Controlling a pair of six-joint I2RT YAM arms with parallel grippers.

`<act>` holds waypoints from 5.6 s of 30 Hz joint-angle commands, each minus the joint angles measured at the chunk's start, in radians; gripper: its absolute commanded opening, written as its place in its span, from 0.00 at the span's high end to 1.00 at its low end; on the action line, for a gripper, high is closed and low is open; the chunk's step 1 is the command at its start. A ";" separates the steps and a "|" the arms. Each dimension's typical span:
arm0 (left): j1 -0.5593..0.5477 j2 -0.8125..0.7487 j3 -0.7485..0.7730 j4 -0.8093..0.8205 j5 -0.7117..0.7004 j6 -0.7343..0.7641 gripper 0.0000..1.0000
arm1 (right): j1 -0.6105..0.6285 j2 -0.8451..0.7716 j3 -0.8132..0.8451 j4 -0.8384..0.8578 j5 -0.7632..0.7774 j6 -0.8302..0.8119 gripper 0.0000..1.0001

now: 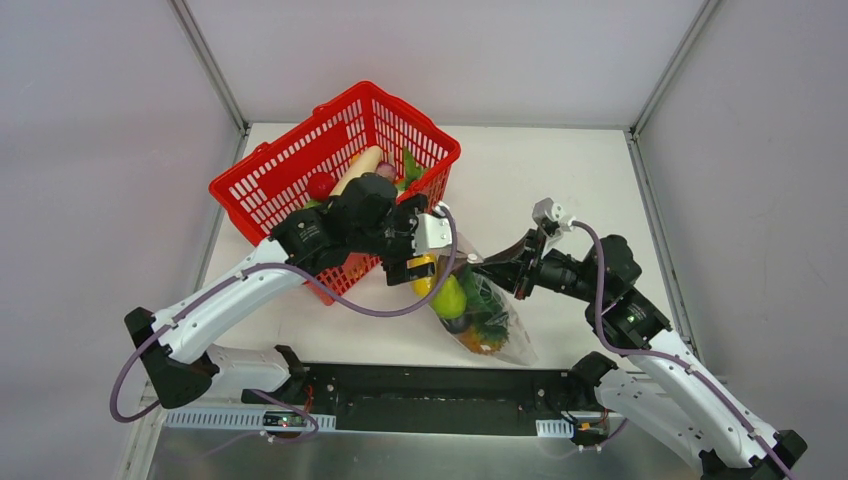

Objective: Place the food in the zip-top bag and seal the zipper
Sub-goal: Adjust the zipper food storage bag at the center of the board.

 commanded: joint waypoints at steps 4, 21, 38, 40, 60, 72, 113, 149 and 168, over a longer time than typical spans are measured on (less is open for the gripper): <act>0.021 0.055 0.028 -0.084 0.076 0.032 0.17 | 0.004 -0.023 0.042 0.082 -0.018 -0.020 1.00; 0.022 0.112 0.128 -0.133 -0.058 -0.086 0.95 | 0.003 -0.051 0.004 0.123 -0.012 -0.030 1.00; 0.022 -0.232 -0.017 0.018 -0.157 -0.136 1.00 | 0.003 -0.025 -0.009 0.110 0.045 -0.123 1.00; 0.022 -0.237 -0.014 0.012 -0.165 -0.137 1.00 | 0.004 -0.006 -0.010 0.116 0.044 -0.150 1.00; 0.021 -0.207 -0.017 0.003 -0.179 -0.198 1.00 | 0.003 0.092 -0.022 0.208 0.048 -0.150 0.71; 0.020 -0.210 -0.014 0.003 -0.153 -0.195 1.00 | 0.002 0.153 0.003 0.280 0.133 -0.092 0.54; 0.021 -0.212 0.001 -0.016 -0.163 -0.152 1.00 | -0.293 0.596 0.181 0.508 -0.409 0.040 0.46; 0.020 -0.192 -0.002 -0.023 -0.180 -0.155 1.00 | -0.204 0.910 0.365 0.617 -0.577 0.011 0.56; 0.020 -0.219 -0.020 -0.023 -0.186 -0.151 1.00 | -0.204 0.847 0.321 0.579 -0.547 -0.012 0.88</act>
